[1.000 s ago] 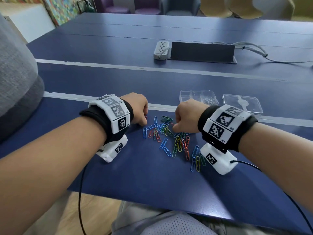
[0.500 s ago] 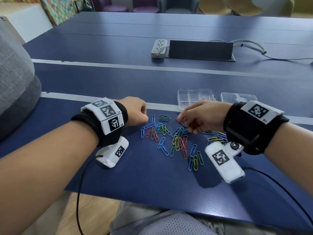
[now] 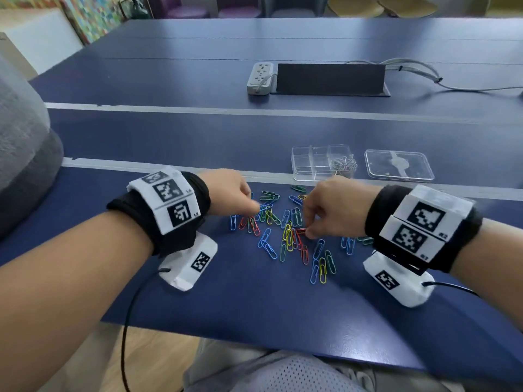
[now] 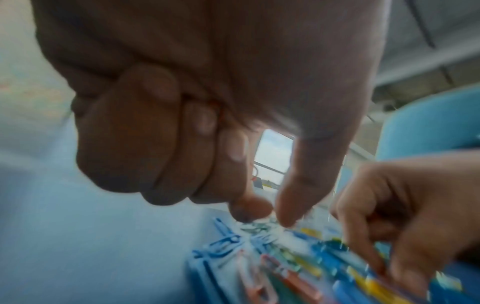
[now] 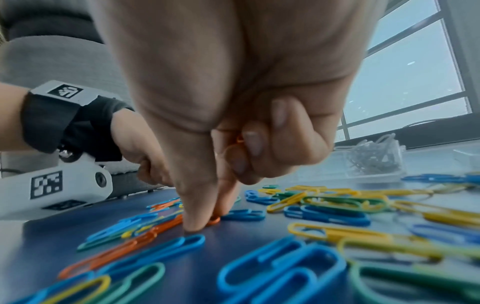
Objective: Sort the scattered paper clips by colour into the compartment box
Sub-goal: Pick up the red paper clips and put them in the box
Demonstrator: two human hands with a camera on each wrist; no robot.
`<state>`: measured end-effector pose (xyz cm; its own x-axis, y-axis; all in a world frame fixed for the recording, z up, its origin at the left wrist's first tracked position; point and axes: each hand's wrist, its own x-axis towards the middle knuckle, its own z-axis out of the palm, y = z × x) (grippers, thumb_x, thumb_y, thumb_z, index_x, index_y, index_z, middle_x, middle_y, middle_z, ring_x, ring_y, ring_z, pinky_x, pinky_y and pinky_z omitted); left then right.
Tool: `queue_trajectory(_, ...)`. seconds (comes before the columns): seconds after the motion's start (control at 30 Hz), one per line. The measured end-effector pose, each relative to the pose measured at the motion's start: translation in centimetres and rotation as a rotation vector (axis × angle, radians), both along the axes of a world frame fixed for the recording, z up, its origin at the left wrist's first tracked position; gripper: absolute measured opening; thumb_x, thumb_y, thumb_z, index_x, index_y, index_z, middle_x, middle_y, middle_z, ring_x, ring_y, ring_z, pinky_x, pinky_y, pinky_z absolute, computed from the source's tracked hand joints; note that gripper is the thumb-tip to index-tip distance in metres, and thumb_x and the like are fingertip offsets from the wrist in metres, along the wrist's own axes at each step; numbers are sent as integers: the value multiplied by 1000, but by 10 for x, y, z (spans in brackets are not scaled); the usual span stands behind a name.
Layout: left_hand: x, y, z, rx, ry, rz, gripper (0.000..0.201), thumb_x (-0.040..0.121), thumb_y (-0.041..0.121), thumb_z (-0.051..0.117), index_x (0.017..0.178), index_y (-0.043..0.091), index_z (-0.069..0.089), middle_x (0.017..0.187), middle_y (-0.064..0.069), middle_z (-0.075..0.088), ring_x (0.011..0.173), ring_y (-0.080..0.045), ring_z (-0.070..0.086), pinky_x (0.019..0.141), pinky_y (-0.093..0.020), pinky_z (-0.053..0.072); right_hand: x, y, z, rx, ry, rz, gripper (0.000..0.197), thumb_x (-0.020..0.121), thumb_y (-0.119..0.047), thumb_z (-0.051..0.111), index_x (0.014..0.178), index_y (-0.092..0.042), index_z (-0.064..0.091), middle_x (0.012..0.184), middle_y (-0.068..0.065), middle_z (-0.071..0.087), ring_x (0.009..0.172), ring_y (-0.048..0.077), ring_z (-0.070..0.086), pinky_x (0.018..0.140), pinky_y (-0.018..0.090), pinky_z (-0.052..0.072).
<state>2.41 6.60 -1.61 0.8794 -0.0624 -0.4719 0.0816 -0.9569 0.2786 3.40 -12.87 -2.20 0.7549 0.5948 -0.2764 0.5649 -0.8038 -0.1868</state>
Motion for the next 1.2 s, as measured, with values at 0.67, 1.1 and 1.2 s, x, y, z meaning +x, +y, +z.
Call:
queue_trajectory(0.67,-11,1,3,-51,3,33,23,84,28,51,63,19,47,59,1,47,51,-21,43,50,-21,37,-14,7,-2,-54,-24,35,25,74,-35,60,72,-10,62,73,7,63,67,23,51,61,28,45)
queue_trajectory(1.1,-6,-23,0,-648,274,254,16,78,6,34,66,14,41,58,-1,38,43,-12,30,36,-12,28,27,-11,10,559,662,-512,17,88,5,47,87,-4,61,59,9,48,45,15,46,39,18,42)
queue_trajectory(1.2,1,-34,5,-522,250,214,8,78,4,42,77,12,44,67,-5,39,48,-14,31,40,-12,27,48,-6,19,511,456,-554,20,88,4,49,76,-8,60,61,8,50,51,20,51,49,23,52)
